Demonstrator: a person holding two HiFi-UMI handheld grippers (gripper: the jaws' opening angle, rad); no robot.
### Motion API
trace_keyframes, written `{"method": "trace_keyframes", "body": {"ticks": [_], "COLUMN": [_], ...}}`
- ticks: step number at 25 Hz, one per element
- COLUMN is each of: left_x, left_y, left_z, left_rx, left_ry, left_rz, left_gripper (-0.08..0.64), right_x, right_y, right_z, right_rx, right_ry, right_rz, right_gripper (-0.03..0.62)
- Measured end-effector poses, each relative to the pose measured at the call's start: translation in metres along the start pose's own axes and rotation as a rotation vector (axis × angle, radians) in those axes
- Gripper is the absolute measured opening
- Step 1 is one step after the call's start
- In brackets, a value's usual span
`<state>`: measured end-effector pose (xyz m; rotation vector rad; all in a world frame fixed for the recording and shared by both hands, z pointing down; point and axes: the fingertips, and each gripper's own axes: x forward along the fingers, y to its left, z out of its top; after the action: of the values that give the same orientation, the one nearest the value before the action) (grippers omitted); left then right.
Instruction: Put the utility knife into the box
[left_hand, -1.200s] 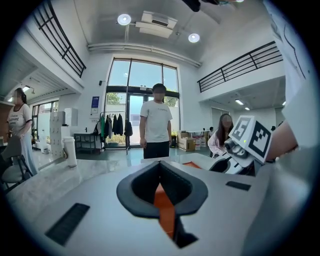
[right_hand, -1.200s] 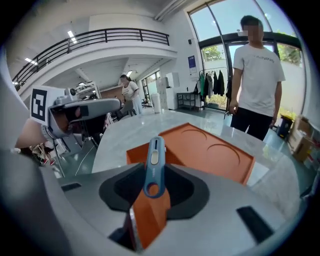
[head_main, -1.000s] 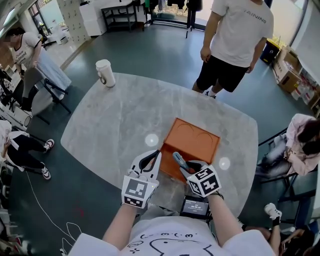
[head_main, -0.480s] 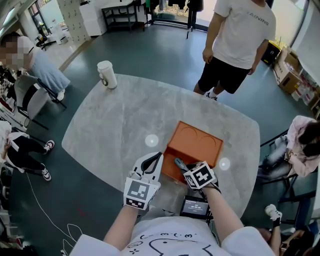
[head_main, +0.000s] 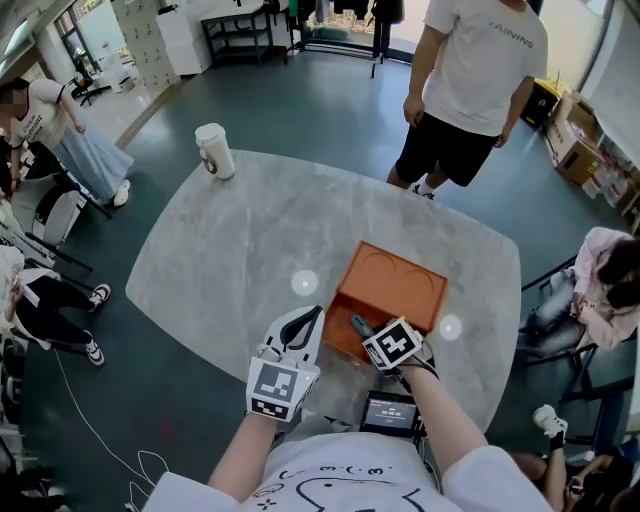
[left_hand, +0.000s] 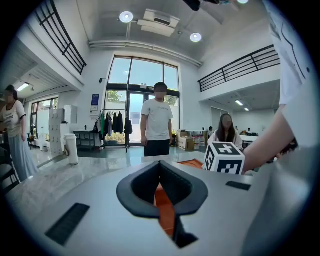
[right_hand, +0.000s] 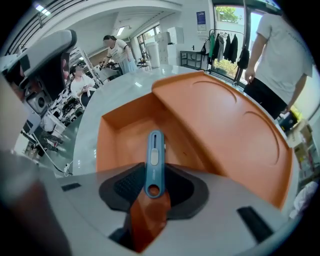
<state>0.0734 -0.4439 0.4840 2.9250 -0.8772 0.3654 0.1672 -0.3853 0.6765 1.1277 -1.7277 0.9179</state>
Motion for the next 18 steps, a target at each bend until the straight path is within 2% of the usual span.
{"method": "trace_keyframes", "body": {"ticks": [8,9,11,18], "left_x": [-0.013,-0.015,-0.018,-0.026], "left_y": [0.003,0.002,0.002,0.003], "left_z": [0.003,0.004,0.004,0.006], "left_rx": [0.009,0.010,0.011,0.023], "left_ry": [-0.002,-0.002,-0.002,-0.010], "left_rz": [-0.015,-0.018,-0.027,-0.084], "left_gripper": [0.015,0.015,0.015,0.015], "right_x": [0.001,0.000,-0.004,-0.032], "right_y": [0.004,0.006,0.007,0.005], "right_z": [0.001,0.001,0.002,0.015], "right_rx": [0.000,0.001,0.005,0.079], "right_ry": [-0.005,-0.009,-0.024,-0.157], "right_rz": [-0.020,-0.015,-0.024,-0.076], "right_gripper": [0.144,0.154,0.229,0.268]}}
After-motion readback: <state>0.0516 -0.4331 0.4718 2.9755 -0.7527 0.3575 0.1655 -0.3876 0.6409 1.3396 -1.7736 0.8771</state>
